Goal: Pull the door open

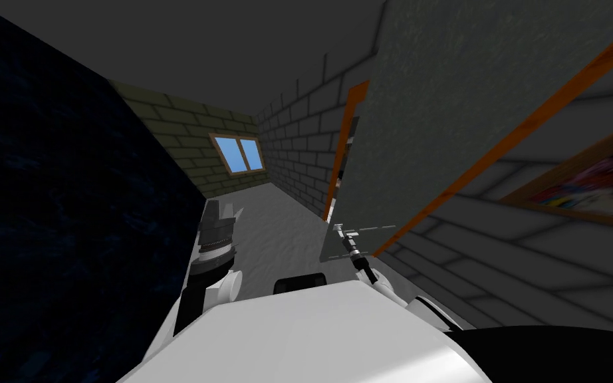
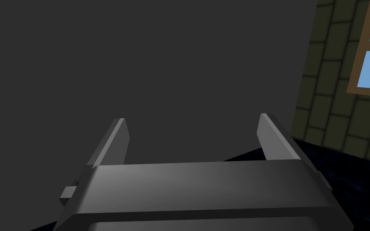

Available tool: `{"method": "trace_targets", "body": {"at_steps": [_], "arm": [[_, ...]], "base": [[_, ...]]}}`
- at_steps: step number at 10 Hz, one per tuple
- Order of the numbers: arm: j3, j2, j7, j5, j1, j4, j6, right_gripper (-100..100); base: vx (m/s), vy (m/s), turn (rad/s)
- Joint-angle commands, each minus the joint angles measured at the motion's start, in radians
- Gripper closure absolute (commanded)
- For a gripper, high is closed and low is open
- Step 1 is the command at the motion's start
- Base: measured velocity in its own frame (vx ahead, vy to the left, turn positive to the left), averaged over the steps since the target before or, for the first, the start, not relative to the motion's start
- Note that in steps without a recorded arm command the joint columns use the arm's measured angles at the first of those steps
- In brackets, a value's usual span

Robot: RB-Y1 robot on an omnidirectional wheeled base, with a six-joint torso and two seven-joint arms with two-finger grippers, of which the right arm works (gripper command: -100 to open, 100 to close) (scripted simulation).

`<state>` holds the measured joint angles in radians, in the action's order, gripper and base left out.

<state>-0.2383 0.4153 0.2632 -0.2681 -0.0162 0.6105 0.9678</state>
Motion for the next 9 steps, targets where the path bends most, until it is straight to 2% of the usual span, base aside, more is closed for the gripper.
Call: {"method": "trace_targets", "body": {"at_steps": [1, 3, 4, 9], "arm": [[0.000, 0.000, 0.000, 0.000, 0.000, 0.000, 0.000, 100], [-0.017, 0.024, 0.024, -0.004, 0.026, -0.013, 0.043, 100], [-0.020, 0.030, 0.030, -0.005, 0.032, -0.016, 0.054, 100], [-0.047, 0.080, 0.078, -0.015, 0.081, -0.045, 0.144, 100]], "base": [[-0.052, -0.047, 0.044], [-0.151, -0.002, 0.214], [-0.174, -0.028, 0.119], [-0.158, -0.056, 0.162]]}}
